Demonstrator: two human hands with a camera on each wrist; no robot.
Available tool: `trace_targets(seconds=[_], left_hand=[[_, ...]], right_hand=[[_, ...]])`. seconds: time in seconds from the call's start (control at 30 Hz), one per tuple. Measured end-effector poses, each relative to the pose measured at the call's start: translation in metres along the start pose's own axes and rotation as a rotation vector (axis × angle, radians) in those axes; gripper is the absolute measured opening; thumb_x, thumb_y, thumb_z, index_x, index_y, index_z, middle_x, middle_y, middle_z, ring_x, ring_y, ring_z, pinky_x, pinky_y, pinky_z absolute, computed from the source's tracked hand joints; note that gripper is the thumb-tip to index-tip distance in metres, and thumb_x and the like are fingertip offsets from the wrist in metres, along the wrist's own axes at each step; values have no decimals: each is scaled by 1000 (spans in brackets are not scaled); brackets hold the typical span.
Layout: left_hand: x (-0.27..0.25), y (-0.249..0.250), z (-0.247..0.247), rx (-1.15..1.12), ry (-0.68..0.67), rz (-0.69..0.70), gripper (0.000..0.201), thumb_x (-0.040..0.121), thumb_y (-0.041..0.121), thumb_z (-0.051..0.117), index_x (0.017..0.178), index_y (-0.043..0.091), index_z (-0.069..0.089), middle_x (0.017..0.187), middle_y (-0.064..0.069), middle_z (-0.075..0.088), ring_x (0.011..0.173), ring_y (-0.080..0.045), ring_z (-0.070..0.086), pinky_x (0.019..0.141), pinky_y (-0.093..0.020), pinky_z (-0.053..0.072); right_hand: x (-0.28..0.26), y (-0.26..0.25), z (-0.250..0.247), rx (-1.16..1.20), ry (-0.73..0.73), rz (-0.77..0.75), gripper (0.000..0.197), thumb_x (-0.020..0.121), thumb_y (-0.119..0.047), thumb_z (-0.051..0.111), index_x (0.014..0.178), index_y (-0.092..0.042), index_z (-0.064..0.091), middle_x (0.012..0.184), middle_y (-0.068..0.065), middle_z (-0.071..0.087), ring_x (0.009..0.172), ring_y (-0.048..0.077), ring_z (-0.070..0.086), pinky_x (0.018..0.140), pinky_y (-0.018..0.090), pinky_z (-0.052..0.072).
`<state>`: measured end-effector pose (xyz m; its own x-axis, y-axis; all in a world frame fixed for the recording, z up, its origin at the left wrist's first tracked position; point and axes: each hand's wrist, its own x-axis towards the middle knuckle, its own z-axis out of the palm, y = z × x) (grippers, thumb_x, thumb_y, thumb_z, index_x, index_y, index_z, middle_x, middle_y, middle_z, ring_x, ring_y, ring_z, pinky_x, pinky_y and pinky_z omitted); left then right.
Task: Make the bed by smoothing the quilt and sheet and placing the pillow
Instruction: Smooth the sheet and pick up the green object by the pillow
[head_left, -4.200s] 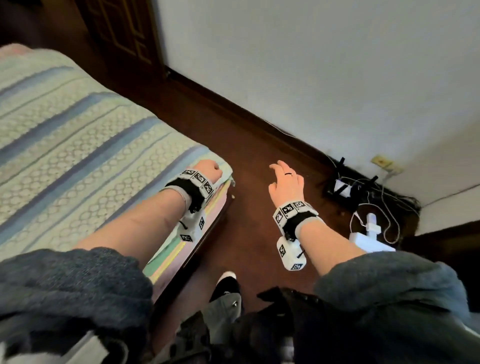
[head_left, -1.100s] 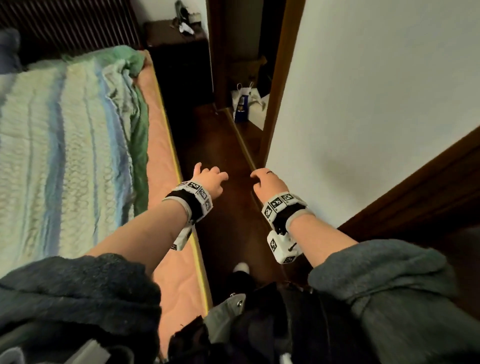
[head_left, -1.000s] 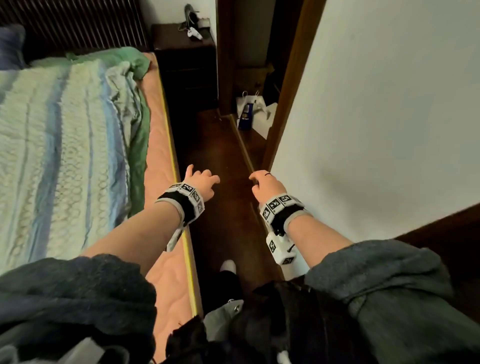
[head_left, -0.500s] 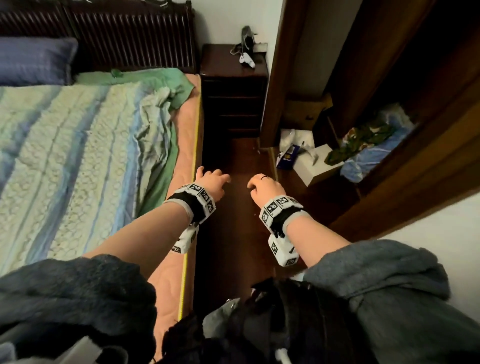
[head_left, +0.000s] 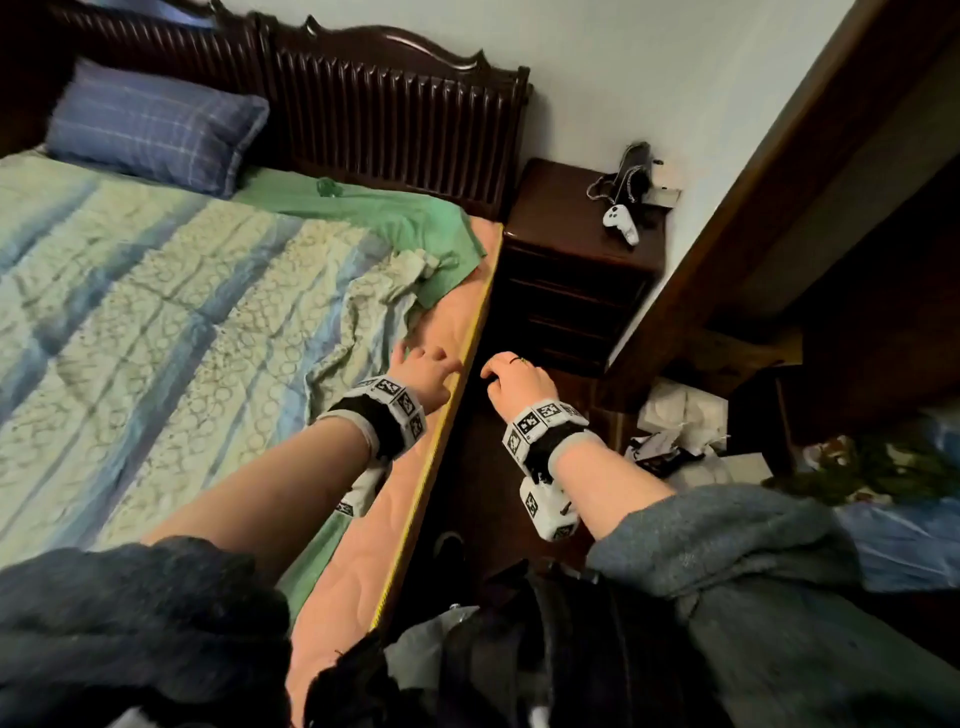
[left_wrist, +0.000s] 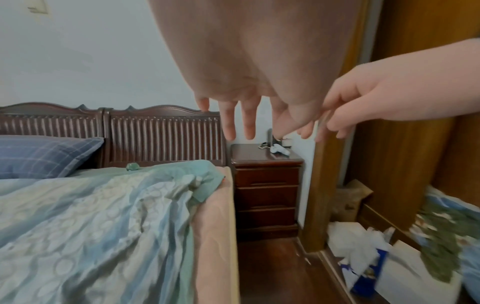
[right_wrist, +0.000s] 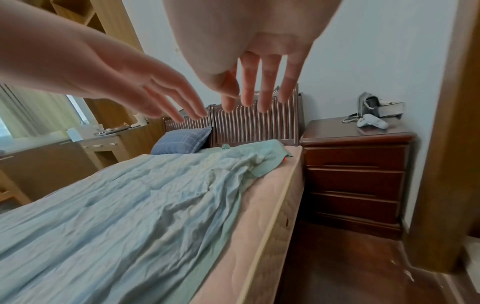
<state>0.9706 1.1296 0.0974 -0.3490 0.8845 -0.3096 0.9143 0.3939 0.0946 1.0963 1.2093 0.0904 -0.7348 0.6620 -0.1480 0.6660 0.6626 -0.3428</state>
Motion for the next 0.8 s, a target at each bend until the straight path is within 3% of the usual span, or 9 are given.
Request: trace_targets(seconds=[0.23,0.47,0.6,0.7,0.8], left_hand=[[168,-64,-68,-20,6,-49,42,92,21,44,132,31,48,141,0,47,134,-25,38,118,-45,9],[307,-127,-107,-66,7,-144,45,89,21,47,134,28,46,140,-2,46,135,-25,33,117,-44,10],[401,-184,-125,-103,54,-296,46,88,21,50,133,32,47,141,1,46,137,-23,32,118,-45,9],[468,-229,-148,-206,55,-503,49,87,19,50,134,30,46,141,-1,46,135,-26,34,117,-44,14],[525,-261,-171,-341,109,-683,48,88,20,49,135,29,44,142,-2,46,134,-27,37,116,-42,17]], right_hand=[[194,20,-41,29,-7,84,28,91,-13,43,110,-15,63,123,4,59,111,28,58,93,37,46],[375,24,-44,24,-88,48,26,93,-15,43,105,-18,65,118,6,61,106,31,60,86,35,44],[505,14,-39,54,-154,-60,26,92,-14,43,104,-16,66,117,9,62,109,31,59,89,37,45],[598,1,-54,28,-250,-156,26,92,-13,43,108,-16,64,121,7,60,113,29,56,91,36,43],[685,-22,-68,81,-250,-205,26,93,-13,42,108,-15,63,124,8,57,114,29,56,92,37,46]])
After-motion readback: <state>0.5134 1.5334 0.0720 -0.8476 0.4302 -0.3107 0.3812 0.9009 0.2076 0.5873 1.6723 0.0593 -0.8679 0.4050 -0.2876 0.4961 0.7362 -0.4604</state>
